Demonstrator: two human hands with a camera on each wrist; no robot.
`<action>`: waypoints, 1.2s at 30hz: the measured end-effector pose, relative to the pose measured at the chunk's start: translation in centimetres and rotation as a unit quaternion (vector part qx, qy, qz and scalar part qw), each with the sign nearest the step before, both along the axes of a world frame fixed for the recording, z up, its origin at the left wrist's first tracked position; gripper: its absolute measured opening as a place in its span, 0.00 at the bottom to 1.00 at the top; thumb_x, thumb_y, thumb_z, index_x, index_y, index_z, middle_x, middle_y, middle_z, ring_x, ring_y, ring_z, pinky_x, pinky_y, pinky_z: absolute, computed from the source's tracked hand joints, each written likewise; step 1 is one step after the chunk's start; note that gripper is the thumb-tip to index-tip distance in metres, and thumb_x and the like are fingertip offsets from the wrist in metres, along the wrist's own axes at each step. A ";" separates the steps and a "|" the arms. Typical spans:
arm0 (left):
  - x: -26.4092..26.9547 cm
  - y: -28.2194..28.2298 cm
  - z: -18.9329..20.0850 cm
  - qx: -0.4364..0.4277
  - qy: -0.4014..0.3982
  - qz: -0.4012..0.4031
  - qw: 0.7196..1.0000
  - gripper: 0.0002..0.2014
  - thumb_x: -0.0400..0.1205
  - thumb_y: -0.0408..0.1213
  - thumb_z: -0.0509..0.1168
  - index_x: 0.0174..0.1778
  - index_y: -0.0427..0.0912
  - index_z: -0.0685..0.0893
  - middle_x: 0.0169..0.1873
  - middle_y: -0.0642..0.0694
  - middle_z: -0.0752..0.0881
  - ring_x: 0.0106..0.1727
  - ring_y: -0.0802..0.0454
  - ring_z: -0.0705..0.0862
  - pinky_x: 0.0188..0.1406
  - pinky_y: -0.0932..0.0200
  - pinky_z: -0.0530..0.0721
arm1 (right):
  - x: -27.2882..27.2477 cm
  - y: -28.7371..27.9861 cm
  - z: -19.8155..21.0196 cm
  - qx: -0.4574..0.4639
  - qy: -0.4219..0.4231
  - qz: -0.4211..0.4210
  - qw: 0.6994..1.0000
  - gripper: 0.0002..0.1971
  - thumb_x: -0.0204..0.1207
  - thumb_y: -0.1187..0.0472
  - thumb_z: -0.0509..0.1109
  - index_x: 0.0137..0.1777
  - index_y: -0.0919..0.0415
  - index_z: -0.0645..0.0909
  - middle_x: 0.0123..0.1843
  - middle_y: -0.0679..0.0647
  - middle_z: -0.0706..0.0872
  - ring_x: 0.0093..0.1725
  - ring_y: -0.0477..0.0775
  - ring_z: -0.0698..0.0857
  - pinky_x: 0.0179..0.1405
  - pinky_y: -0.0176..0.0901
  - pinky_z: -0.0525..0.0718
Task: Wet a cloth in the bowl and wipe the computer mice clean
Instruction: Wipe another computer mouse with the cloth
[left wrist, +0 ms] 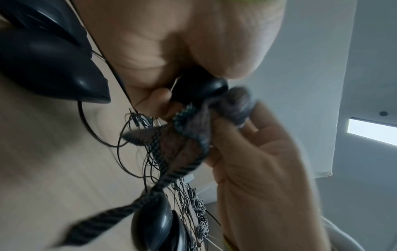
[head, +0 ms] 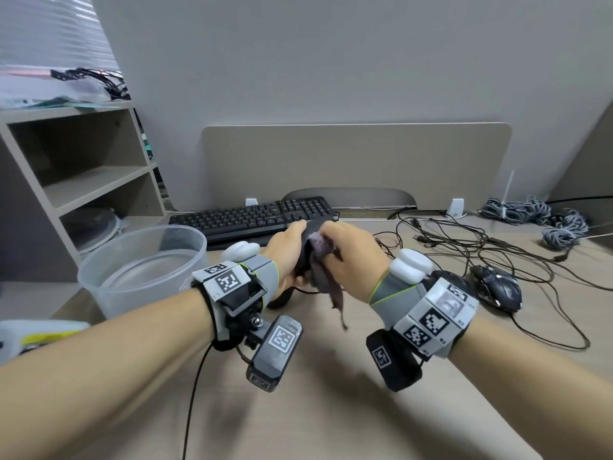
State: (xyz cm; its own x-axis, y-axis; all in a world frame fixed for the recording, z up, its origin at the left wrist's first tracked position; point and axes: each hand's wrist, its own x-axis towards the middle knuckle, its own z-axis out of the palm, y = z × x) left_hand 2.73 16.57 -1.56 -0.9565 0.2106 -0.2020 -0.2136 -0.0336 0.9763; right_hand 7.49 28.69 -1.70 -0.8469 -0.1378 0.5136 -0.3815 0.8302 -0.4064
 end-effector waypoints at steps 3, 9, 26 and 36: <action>-0.4 -0.1 0.2 0.008 0.011 0.022 1.000 0.17 0.85 0.49 0.58 0.39 0.41 0.81 0.34 0.40 0.84 0.34 0.43 0.83 0.30 0.57 0.78 | 0.2 -0.8 0.0 0.006 0.041 0.042 0.998 0.05 0.68 0.67 0.64 0.44 0.62 0.77 0.41 0.58 0.78 0.41 0.63 0.77 0.38 0.52 0.74; -0.4 -0.7 -0.2 -0.026 0.003 -0.012 1.000 0.17 0.83 0.52 0.55 0.39 0.42 0.78 0.29 0.41 0.78 0.19 0.49 0.71 0.19 0.68 0.64 | -0.6 0.9 -0.7 0.042 -0.007 0.014 0.999 0.07 0.68 0.68 0.67 0.45 0.62 0.81 0.43 0.60 0.83 0.44 0.65 0.81 0.40 0.50 0.77; -0.9 -1.1 -0.9 -0.062 0.003 -0.050 0.997 0.20 0.82 0.55 0.54 0.41 0.40 0.79 0.28 0.37 0.82 0.18 0.49 0.71 0.19 0.67 0.65 | -1.0 0.3 0.8 0.008 0.020 0.036 0.999 0.12 0.63 0.64 0.61 0.45 0.62 0.80 0.45 0.58 0.81 0.45 0.55 0.77 0.40 0.41 0.68; -0.3 -1.2 -0.8 -0.090 0.020 -0.073 0.993 0.23 0.83 0.55 0.54 0.45 0.37 0.82 0.32 0.35 0.85 0.19 0.49 0.71 0.18 0.68 0.63 | -2.1 3.6 -0.6 -0.009 -0.025 -0.049 0.998 0.09 0.69 0.72 0.65 0.48 0.64 0.79 0.45 0.57 0.81 0.47 0.62 0.80 0.38 0.37 0.63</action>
State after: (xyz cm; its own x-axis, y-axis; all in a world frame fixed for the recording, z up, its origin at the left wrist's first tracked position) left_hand 2.41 15.38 -2.38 -0.9265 0.3107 -0.2122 -0.1653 0.1704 0.9714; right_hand 5.36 32.33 -2.30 -0.8804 -0.0445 0.4721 -0.2785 0.8543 -0.4388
